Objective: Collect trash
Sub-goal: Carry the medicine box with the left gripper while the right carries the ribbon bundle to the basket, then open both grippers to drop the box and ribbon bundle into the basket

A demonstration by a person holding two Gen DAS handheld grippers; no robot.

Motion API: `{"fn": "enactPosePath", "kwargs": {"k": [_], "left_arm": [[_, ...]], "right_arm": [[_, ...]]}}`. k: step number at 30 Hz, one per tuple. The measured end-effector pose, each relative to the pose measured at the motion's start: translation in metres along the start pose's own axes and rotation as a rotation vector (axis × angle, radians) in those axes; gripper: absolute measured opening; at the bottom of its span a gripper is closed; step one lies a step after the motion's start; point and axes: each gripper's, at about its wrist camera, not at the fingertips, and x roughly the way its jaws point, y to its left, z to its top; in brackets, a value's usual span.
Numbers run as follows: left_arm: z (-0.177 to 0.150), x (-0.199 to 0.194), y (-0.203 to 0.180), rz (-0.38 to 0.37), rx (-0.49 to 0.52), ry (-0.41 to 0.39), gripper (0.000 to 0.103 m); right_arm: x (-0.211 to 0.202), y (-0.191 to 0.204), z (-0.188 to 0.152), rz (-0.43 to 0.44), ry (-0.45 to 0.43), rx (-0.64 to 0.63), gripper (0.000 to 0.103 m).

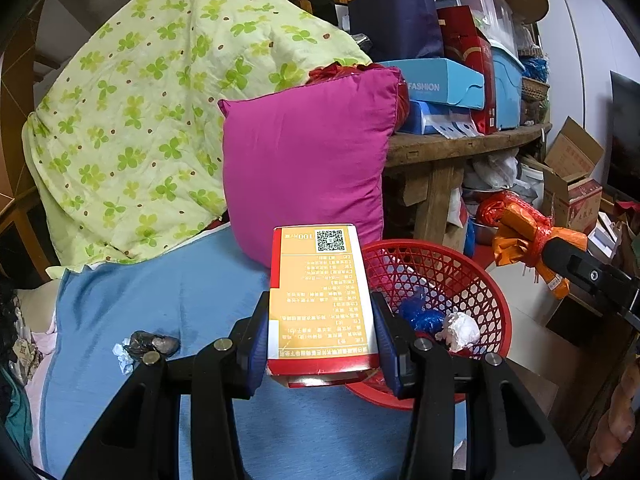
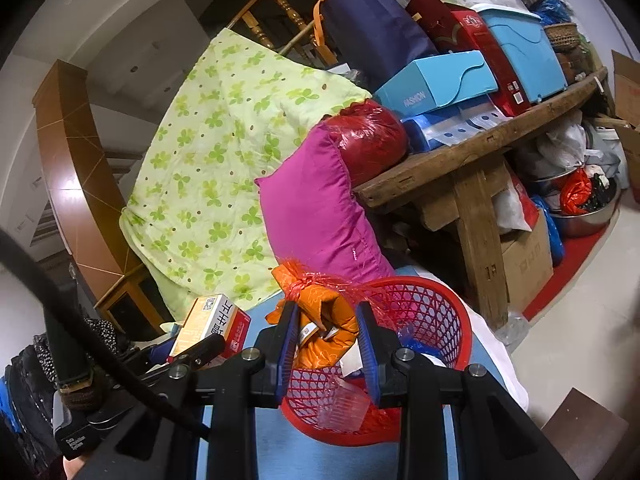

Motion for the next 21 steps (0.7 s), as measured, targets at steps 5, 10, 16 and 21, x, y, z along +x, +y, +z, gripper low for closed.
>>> {"fn": "enactPosePath", "kwargs": {"k": [5,10,16,21], "left_arm": [[0.001,0.006,0.000,-0.008,-0.001,0.008,0.049],[0.001,0.010,0.000,-0.015,0.002,0.015,0.049],[-0.001,0.013,-0.001,-0.022,0.007,0.023,0.049],[-0.001,0.013,-0.002,-0.025,0.013,0.027,0.049]], "right_arm": [[0.003,-0.001,-0.001,-0.004,0.008,0.003,0.031],[0.006,-0.002,-0.002,-0.008,0.013,0.008,0.031],[0.008,-0.003,-0.004,-0.020,0.017,0.021,0.031],[0.009,-0.005,-0.005,-0.026,0.022,0.037,0.032]]}}
